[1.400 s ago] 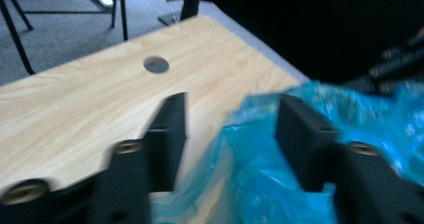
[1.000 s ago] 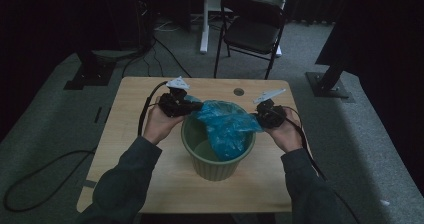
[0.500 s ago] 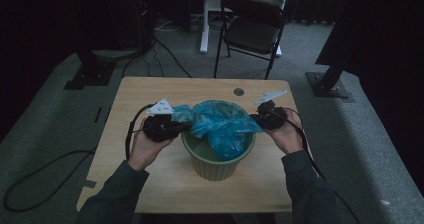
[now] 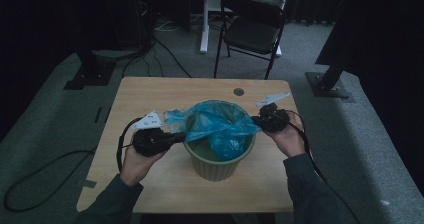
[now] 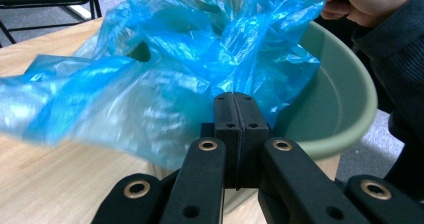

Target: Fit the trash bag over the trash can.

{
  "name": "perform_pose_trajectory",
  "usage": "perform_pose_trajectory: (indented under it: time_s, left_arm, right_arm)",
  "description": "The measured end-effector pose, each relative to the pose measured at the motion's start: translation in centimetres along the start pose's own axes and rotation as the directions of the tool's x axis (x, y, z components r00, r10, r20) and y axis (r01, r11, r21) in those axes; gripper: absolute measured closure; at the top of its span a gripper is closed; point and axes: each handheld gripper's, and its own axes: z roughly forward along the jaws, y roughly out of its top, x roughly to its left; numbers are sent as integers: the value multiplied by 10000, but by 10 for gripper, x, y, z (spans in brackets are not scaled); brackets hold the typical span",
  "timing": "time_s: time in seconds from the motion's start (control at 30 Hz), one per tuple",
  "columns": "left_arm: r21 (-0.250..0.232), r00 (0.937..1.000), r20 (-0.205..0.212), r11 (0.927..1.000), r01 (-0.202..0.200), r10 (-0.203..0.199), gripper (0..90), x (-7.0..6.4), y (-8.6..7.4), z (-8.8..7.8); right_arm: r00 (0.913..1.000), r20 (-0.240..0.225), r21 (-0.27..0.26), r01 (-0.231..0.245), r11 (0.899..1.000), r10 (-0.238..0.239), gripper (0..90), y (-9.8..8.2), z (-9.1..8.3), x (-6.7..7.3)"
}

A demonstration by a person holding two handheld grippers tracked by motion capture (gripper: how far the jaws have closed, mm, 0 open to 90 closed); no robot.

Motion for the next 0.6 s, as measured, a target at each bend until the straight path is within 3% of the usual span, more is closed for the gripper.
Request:
perform_pose_trajectory:
  time_s: [0.43, 0.6]
  left_arm:
    - [121, 9978, 559, 9993, 352, -359, 900, -14, -22, -2]
    - [184, 9965, 710, 9989, 420, -432, 900, -17, -27, 0]
  right_arm:
    - [9999, -64, -141, -82, 9999, 82, 900, -13, -11, 5]
    - [9999, -50, -254, -128, 9996, 127, 842, -19, -18, 6]
